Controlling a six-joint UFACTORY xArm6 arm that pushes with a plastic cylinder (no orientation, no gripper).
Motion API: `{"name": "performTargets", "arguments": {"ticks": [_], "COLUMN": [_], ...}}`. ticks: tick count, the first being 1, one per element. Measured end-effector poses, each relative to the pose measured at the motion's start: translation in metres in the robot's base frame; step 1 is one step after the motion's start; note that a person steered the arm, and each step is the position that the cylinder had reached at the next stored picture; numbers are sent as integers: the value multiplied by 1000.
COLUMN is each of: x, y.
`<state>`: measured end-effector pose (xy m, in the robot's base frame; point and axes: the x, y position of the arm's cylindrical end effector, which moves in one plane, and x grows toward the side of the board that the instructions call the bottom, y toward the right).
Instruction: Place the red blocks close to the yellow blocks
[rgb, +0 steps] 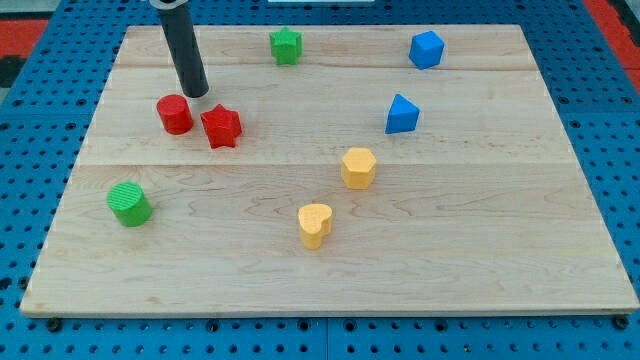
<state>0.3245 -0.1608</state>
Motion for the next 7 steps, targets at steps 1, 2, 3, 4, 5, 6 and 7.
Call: {"name": "performTargets", "arguments": {"ticks": [1, 2, 3, 4, 5, 6, 7], "x": [0, 6, 5, 84, 48, 21, 23], "y": [2, 24, 114, 116, 134, 101, 79]}}
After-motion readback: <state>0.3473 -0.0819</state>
